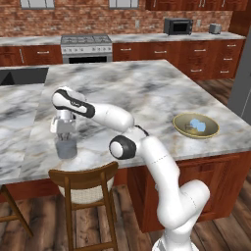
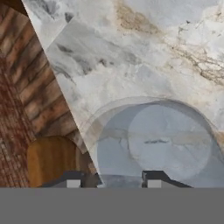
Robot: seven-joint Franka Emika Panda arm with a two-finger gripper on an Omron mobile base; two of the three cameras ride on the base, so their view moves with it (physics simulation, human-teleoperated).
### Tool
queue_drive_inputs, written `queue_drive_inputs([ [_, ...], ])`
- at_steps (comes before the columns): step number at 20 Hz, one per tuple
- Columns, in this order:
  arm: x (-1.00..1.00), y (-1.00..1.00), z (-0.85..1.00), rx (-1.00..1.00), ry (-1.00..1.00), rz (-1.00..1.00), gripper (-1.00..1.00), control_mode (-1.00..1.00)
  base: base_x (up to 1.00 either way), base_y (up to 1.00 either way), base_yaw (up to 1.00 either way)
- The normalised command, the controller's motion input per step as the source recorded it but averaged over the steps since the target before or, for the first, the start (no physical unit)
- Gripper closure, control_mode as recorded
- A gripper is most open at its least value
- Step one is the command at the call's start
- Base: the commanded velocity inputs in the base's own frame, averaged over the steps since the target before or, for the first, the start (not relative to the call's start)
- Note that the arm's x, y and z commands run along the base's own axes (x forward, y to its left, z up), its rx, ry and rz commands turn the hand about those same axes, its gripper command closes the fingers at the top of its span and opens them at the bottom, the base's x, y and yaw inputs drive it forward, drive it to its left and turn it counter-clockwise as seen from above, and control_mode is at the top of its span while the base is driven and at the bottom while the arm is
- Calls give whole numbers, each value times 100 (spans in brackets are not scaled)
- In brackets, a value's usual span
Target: There are four ice cubes in the ice bowl. Place two ice cubes in each glass of water.
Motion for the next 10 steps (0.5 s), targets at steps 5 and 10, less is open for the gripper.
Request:
queue_drive_inputs([
  [5, 19, -10, -12, 1, 0, 0, 100, -100, 0, 0, 0],
  [10, 18, -2, 0, 3, -6, 0, 100, -100, 0, 0, 0],
])
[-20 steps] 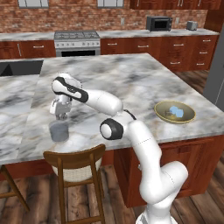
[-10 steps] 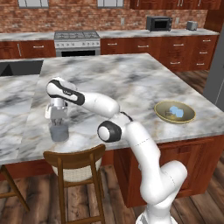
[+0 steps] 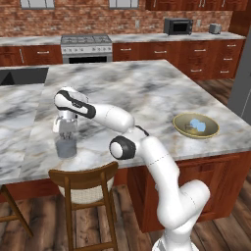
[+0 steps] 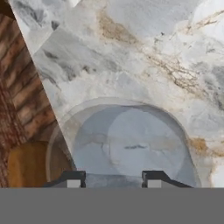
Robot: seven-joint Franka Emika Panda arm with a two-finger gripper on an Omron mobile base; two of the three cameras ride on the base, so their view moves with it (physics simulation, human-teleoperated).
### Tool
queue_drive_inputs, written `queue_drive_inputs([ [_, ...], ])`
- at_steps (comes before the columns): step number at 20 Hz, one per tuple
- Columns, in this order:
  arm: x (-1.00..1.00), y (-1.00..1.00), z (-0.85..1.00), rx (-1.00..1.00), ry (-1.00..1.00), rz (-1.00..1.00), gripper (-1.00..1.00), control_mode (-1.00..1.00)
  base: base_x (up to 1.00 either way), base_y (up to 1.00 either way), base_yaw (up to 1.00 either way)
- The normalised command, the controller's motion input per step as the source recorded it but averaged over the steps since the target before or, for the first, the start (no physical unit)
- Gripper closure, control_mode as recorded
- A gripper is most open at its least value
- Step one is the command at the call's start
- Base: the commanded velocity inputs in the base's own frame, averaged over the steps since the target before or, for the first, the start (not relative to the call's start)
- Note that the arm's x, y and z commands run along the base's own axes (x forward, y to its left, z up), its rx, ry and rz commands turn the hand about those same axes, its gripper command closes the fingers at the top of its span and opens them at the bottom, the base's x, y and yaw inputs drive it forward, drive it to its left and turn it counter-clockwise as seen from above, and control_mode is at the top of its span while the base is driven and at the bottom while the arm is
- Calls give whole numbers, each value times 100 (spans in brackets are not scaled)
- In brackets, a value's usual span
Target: There are four ice cubes in the ice bowl. Place two ice cubes in each glass of water.
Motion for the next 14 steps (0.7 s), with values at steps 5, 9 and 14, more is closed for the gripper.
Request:
queue_drive_inputs([
  [5, 15, 2, 0, 1, -10, 0, 100, -100, 0, 0, 0],
  [9, -1, 0, 0, 1, -7, 0, -100, -100, 0, 0, 0],
  [14, -9, 0, 5, 4, -11, 0, -100, -100, 0, 0, 0],
])
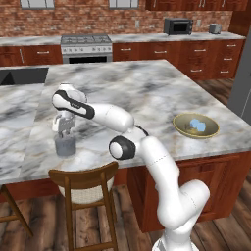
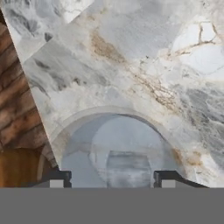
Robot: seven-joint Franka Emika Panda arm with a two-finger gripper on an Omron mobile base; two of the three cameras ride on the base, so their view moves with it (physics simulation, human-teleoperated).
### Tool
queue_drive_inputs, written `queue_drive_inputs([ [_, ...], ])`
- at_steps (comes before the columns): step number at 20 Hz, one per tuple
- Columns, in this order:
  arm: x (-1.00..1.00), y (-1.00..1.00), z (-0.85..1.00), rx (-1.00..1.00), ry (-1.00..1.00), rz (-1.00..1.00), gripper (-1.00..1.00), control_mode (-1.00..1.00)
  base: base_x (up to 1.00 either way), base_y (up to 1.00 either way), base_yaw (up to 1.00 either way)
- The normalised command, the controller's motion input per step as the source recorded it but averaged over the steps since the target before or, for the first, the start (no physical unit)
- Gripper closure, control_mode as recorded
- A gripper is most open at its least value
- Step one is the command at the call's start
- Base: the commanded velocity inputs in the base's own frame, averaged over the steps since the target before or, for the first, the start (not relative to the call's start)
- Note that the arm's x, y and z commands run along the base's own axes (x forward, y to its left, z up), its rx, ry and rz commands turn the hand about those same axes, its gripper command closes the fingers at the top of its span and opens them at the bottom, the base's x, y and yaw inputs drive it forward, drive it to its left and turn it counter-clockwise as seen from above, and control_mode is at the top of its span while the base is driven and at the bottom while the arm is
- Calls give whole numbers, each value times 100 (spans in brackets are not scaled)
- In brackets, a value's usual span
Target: There are four ice cubes in the ice bowl. Place two ice cubes in each glass of water.
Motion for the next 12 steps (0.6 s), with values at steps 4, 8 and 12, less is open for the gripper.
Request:
queue_drive_inputs([
  [4, -4, 0, 7, 4, -18, 0, -100, -100, 0, 0, 0],
  [8, -10, 0, 44, 9, -24, 0, -100, -100, 0, 0, 0],
  [12, -59, -19, 59, 11, -27, 0, -100, -100, 0, 0, 0],
])
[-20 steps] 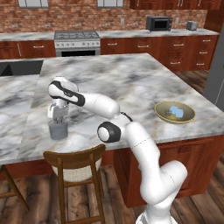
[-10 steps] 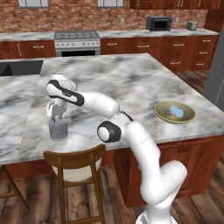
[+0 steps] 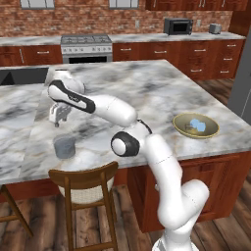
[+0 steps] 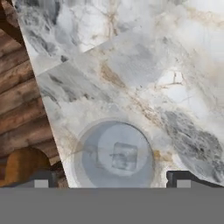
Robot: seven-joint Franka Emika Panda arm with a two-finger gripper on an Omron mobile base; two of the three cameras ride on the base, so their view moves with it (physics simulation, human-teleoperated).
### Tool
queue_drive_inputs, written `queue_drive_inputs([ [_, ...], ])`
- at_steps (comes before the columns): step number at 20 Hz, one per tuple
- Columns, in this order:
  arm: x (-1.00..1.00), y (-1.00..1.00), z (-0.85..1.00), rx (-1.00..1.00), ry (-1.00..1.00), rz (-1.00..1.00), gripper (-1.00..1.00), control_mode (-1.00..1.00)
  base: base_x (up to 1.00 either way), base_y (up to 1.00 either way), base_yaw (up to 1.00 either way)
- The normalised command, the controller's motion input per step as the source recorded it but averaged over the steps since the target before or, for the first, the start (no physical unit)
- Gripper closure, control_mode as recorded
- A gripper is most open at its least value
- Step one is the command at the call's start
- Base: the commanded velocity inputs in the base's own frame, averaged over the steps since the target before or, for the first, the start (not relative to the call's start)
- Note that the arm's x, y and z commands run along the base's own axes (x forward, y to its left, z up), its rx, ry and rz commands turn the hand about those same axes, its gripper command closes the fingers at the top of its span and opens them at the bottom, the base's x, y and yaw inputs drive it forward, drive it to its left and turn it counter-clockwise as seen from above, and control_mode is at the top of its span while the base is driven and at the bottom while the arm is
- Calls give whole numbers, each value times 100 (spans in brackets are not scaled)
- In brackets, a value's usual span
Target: There are four ice cubes in the ice bowl. Place two ice cubes in each glass of water.
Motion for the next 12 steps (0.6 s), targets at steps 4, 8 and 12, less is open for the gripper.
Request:
queue_drive_inputs([
  [4, -100, -97, 1, 3, -29, -2, -100, -100, 0, 0, 0],
  [8, -96, -100, -61, 3, -24, -1, -100, -100, 0, 0, 0],
  [12, -77, -100, -38, 7, -25, -2, -100, -100, 0, 0, 0],
])
